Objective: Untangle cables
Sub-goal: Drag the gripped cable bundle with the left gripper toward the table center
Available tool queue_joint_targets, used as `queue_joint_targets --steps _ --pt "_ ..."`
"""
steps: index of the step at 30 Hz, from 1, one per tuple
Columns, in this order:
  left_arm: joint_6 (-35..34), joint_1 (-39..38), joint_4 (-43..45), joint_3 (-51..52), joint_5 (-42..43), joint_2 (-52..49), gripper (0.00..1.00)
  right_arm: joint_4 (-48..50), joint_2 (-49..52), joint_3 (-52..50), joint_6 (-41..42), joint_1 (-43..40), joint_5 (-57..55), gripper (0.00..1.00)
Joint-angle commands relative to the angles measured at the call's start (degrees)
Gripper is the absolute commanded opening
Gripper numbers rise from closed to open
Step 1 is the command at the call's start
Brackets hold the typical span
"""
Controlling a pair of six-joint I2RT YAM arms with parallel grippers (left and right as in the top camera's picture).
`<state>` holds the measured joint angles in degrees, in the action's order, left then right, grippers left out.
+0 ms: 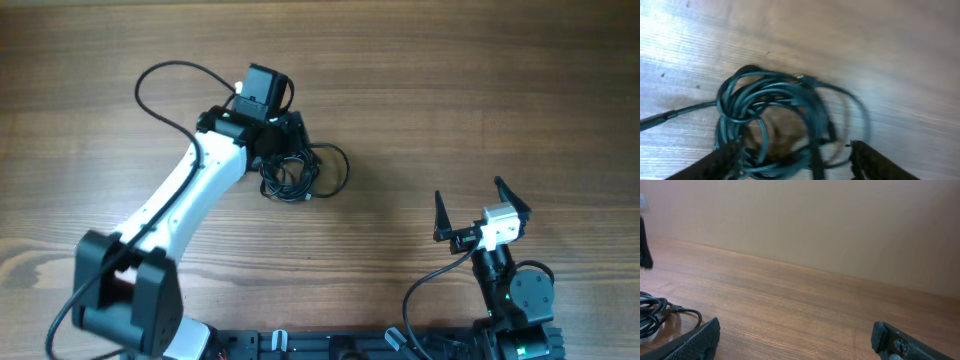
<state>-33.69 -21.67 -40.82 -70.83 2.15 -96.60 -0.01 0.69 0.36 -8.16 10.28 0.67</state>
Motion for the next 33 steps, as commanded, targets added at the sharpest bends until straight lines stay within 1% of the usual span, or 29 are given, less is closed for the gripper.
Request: queue_joint_targets --steps 1,2,3,4,5,6,11,13,15,19,21,22,26,29,30,33 --pt "-4.8 0.4 -0.2 2.2 -4.7 -5.1 0.52 0.2 -0.3 -0.1 0.7 -0.3 0.7 1.0" --pt "-5.9 0.4 -0.2 2.2 -4.9 -6.6 0.42 0.2 -0.3 -0.1 0.7 -0.3 0.7 1.0" --pt "-6.3 0.4 -0.2 2.2 -4.8 -8.3 0.35 0.2 -0.3 -0.1 0.7 -0.3 0.7 1.0" --pt "-6.3 0.4 -0.3 2.2 -4.8 -9.2 0.36 0.2 -0.3 -0.1 0.7 -0.3 0.7 1.0" --pt "-6.3 0.4 -0.4 2.3 -4.8 -9.9 0.43 0.2 -0.3 -0.1 0.7 -0.3 0.7 1.0" --pt "-6.2 0.4 -0.5 2.3 -4.8 -10.6 0.45 0.2 -0.3 -0.1 0.7 -0.3 0.7 1.0" --pt "-5.7 0.4 -0.6 2.3 -4.4 -11.2 0.45 0.2 -0.3 -0.1 0.7 -0.3 0.7 1.0" --pt "-5.6 0.4 -0.4 2.3 -4.2 -10.5 0.54 0.2 -0.3 -0.1 0.7 -0.3 0.7 1.0" --pt "-5.6 0.4 0.1 2.2 -4.2 -8.8 0.57 0.2 -0.3 -0.1 0.7 -0.3 0.7 1.0" --pt "-5.6 0.5 0.9 2.1 -4.2 0.3 0.73 0.2 -0.3 -0.1 0.8 -0.3 0.7 1.0" --pt "-5.6 0.5 -0.2 2.1 -4.2 2.6 0.77 0.2 -0.3 -0.1 0.7 -0.3 0.7 1.0" --pt "-5.6 0.3 -2.6 2.1 -4.2 3.8 0.79 0.2 -0.3 -0.1 0.7 -0.3 0.7 1.0" --pt "-5.6 -0.3 -8.3 3.0 -4.2 3.6 0.83 0.2 -0.3 -0.1 0.7 -0.3 0.7 1.0" --pt "-5.8 -0.6 -6.6 7.6 -4.2 3.6 0.87 0.2 -0.3 -0.1 0.7 -0.3 0.7 1.0" --pt "-5.8 -0.6 -5.4 9.3 -4.2 3.6 0.9 0.2 -0.3 -0.1 0.7 -0.3 0.7 1.0" --pt "-6.0 -0.6 -0.1 14.9 -4.2 3.6 0.92 0.2 -0.3 -0.1 0.7 -0.3 0.7 1.0"
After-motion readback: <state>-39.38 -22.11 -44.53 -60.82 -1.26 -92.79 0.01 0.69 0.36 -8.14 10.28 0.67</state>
